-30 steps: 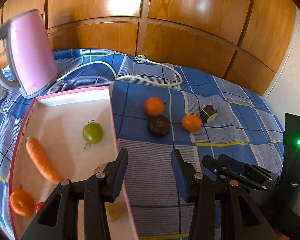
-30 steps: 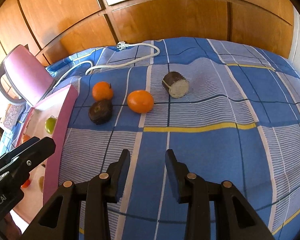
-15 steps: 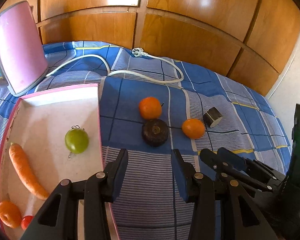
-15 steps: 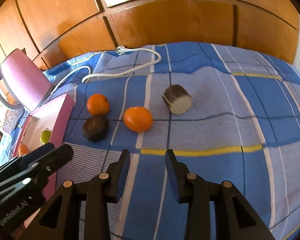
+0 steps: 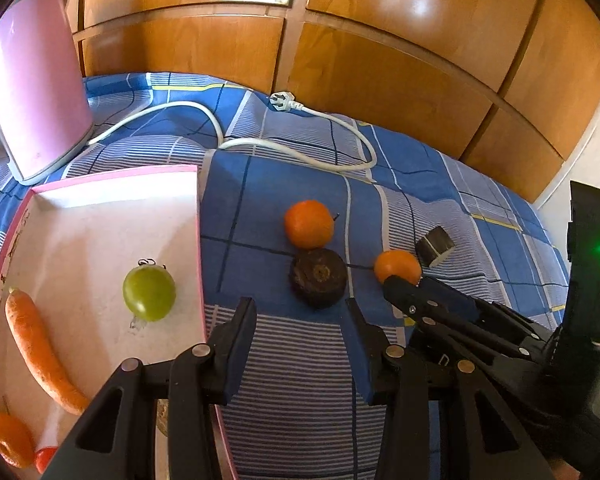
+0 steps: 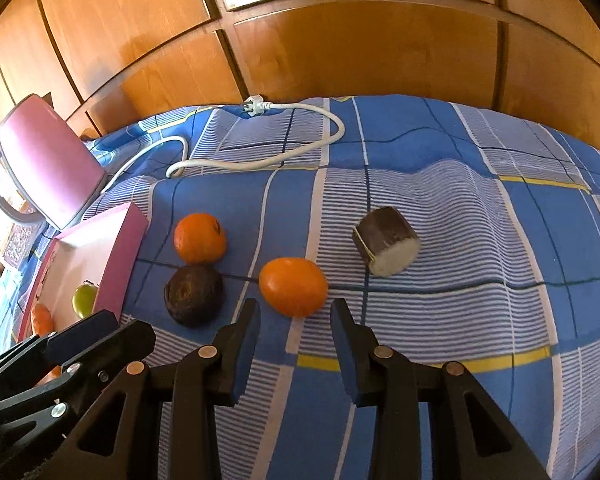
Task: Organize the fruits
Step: 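Move left tool to the dark round chunk while right tool approaches the orange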
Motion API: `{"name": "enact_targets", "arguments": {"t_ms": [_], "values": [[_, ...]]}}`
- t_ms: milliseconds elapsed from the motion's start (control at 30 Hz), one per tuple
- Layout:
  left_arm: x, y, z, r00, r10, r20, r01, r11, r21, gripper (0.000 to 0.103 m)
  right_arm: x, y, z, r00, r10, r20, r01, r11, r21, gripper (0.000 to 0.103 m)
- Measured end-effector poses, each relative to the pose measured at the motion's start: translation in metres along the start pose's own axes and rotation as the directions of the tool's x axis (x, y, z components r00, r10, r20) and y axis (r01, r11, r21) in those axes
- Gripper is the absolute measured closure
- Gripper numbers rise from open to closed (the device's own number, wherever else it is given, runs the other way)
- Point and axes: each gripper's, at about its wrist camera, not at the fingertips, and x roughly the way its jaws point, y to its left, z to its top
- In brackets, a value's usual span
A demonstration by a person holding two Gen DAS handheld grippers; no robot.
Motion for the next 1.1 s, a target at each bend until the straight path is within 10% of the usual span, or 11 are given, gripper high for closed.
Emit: {"name": "enact_targets", "arguments": {"t_ms": [1100], "values": [[0.043, -0.018, 0.017, 0.998, -0.001, -0.057, 0.002, 1.0, 0.03, 0.06, -0.002, -0.017, -0.008, 0.999, -0.05, 0.011, 0.051, 0.997, -0.061, 0.069]]}}
